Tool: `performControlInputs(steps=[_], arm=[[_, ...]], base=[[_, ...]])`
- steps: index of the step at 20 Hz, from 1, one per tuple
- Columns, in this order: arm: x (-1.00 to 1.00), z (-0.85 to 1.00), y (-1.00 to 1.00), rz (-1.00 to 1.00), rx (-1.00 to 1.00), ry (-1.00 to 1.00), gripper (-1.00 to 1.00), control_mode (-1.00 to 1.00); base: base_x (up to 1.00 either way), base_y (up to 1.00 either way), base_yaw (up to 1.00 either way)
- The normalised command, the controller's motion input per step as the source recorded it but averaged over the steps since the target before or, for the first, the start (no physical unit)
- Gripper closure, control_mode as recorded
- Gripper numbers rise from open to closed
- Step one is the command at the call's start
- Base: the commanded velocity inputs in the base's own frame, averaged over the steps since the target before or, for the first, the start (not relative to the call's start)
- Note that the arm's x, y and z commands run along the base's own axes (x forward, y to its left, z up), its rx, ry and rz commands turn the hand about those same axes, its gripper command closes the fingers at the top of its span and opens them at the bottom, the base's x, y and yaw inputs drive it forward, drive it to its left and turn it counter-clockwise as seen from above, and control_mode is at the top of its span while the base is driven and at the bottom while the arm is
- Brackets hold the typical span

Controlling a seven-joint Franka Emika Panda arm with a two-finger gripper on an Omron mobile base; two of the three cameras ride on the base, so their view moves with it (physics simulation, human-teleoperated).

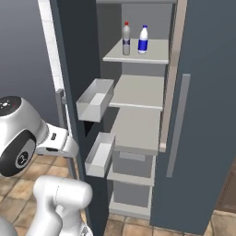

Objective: Take the bottled waters from the counter and place them in the freezer to freeze. Close the freezer door after placing the bottles.

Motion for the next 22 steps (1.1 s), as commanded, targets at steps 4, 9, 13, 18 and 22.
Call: performControlInputs(steps=[4,9,13,18,22], arm=[[0.0,0.0,0.0,0.0,0.0,0.0,-1.0,1.0],[0.0,0.0,0.0,0.0,0.0,0.0,-1.0,1.0],[0.0,0.0,0.0,0.0,0.0,0.0,-1.0,1.0],[0.0,0.0,0.0,0.0,0.0,0.0,-1.0,1.0],[0.0,0.0,0.0,0.0,0.0,0.0,-1.0,1.0]], base=[[0.31,0.12,0.0],[0.06,0.09,0.0],[0.0,0.01,0.0],[0.0,0.01,0.0],[0.0,0.0,0.0]])
